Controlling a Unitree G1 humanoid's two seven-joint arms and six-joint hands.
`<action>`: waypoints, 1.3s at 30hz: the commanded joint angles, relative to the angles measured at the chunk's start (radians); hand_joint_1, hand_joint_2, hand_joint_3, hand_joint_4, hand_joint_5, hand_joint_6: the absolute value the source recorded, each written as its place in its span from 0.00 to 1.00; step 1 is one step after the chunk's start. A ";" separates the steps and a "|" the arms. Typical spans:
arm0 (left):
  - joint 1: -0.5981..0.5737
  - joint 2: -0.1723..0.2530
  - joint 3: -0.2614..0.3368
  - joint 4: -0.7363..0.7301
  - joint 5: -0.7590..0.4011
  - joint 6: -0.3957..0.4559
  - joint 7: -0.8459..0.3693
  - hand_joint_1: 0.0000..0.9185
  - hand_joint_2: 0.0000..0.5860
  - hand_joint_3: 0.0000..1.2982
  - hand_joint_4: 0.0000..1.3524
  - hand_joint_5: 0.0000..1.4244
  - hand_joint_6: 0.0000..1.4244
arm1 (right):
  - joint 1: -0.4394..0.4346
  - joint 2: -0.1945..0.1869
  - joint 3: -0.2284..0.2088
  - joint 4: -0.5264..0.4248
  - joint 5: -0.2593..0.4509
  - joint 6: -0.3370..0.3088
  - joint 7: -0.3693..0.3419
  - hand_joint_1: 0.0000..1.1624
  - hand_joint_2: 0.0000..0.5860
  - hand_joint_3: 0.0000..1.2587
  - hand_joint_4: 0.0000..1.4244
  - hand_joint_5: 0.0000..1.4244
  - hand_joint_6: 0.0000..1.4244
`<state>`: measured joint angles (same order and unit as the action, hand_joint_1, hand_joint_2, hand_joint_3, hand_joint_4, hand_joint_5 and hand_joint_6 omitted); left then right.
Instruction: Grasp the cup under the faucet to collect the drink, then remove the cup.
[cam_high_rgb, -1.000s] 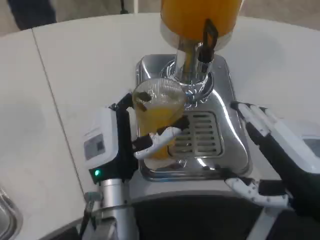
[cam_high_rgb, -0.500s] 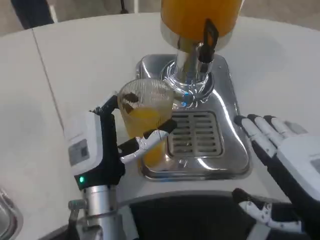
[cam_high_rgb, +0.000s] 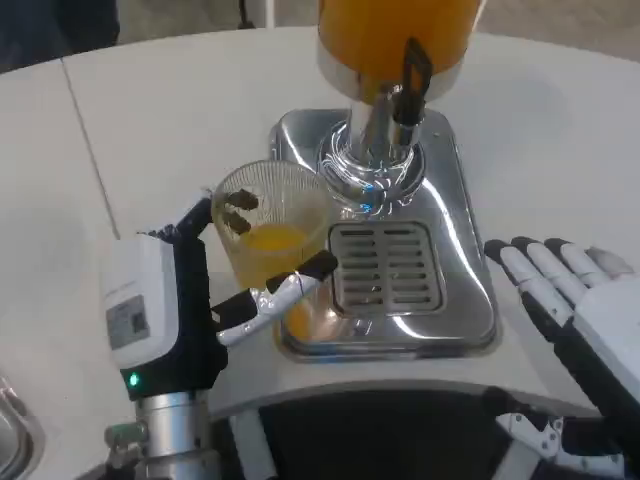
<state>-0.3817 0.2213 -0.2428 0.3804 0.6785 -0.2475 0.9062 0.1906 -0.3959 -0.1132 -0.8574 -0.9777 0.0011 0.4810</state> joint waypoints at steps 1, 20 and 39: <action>0.037 0.007 0.015 -0.069 0.016 -0.011 -0.016 0.66 0.13 0.86 0.90 1.00 1.00 | -0.022 -0.019 -0.010 0.009 0.017 0.002 0.017 0.44 0.70 0.00 0.00 0.00 0.01; 0.342 0.050 0.059 -0.425 0.035 -0.086 -0.145 0.66 0.13 0.87 0.91 1.00 1.00 | 0.049 0.001 0.002 -0.003 -0.035 -0.062 -0.074 0.41 0.73 0.00 0.00 0.00 0.00; 0.583 0.019 0.093 -0.638 0.038 -0.155 -0.244 0.66 0.13 0.87 0.91 1.00 1.00 | 0.236 0.108 0.044 -0.156 -0.064 -0.148 -0.081 0.36 0.75 0.00 0.00 0.00 0.00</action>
<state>0.1806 0.2535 -0.1538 -0.2148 0.7127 -0.3611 0.6651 0.4159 -0.2980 -0.0579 -0.9972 -1.0361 -0.1340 0.4194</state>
